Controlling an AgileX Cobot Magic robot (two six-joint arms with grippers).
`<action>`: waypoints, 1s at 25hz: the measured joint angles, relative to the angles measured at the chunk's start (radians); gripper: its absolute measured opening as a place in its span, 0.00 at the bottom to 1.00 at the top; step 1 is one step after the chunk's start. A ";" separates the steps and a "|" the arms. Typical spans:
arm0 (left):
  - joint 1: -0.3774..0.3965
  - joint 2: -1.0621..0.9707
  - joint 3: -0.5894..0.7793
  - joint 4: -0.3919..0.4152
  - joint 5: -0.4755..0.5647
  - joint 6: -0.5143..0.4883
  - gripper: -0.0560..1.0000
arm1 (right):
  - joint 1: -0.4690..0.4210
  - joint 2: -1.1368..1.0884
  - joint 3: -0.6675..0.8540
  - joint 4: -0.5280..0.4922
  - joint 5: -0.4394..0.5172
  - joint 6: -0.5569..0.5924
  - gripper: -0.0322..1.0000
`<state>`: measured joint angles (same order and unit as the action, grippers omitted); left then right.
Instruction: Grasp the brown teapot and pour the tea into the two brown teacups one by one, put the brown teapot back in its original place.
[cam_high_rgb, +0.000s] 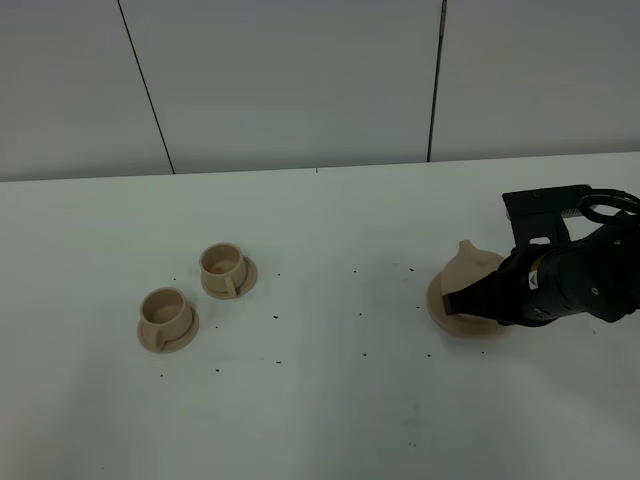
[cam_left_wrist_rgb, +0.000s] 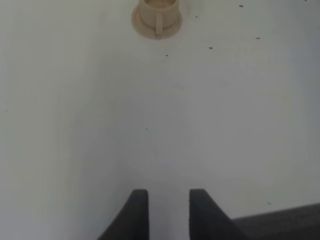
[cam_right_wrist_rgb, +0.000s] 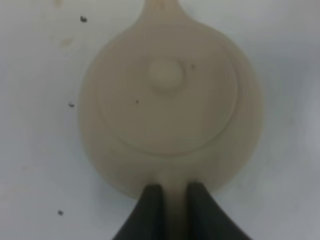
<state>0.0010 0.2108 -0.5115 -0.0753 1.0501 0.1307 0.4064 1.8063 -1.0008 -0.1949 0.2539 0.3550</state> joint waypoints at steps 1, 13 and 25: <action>0.000 0.000 0.000 0.000 0.000 0.000 0.31 | 0.000 -0.002 0.000 0.000 0.001 -0.004 0.13; 0.000 0.000 0.000 0.000 0.000 0.000 0.31 | 0.000 -0.009 0.000 0.028 0.004 -0.087 0.13; 0.000 0.000 0.000 0.000 0.000 0.000 0.31 | 0.000 -0.046 0.001 0.344 0.052 -0.534 0.13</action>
<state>0.0010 0.2108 -0.5115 -0.0753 1.0501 0.1307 0.4064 1.7606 -0.9999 0.1492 0.3059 -0.1787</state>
